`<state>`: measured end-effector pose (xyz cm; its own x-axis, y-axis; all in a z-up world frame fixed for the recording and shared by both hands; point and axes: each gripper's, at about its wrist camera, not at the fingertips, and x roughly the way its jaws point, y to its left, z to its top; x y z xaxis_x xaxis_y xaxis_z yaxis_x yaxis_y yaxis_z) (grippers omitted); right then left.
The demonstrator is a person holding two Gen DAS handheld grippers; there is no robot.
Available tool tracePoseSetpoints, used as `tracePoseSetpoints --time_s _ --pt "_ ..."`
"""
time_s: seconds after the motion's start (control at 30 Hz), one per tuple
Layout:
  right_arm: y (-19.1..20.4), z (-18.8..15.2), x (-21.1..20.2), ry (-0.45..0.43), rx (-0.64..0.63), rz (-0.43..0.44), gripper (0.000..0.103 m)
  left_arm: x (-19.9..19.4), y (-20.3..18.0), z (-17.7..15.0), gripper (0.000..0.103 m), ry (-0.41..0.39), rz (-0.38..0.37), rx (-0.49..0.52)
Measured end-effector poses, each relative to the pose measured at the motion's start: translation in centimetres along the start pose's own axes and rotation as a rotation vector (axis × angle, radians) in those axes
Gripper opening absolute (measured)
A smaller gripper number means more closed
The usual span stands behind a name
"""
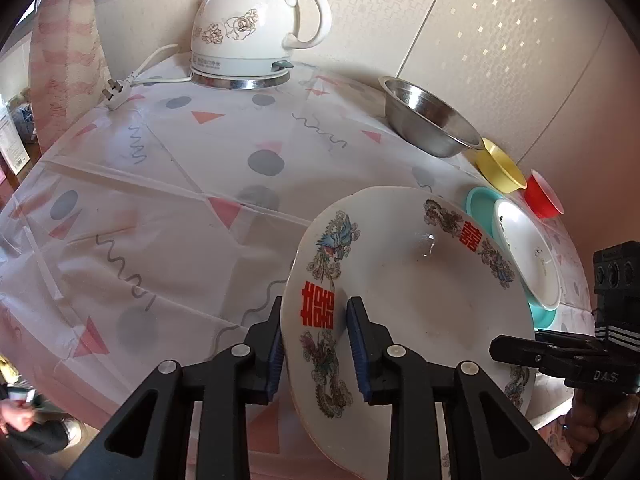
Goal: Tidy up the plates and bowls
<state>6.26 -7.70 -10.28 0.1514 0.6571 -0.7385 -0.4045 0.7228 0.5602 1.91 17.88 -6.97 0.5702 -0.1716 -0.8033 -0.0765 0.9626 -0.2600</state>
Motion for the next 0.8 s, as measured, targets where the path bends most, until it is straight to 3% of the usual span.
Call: tracePoseSetpoints --time_s 0.23,0.57,0.8 --pt "0.6 0.1 0.0 -0.008 -0.018 -0.044 0.029 -0.3 0.4 -0.3 0.027 -0.002 -0.023 -0.024" --pt "1.1 0.6 -1.2 -0.033 -0.028 -0.037 0.029 -1.8 0.1 -0.4 0.026 -0.031 -0.059 -0.031" --pt "1.5 0.4 -0.8 -0.025 -0.076 -0.096 0.027 -1.8 0.1 -0.6 0.024 -0.035 -0.061 -0.025"
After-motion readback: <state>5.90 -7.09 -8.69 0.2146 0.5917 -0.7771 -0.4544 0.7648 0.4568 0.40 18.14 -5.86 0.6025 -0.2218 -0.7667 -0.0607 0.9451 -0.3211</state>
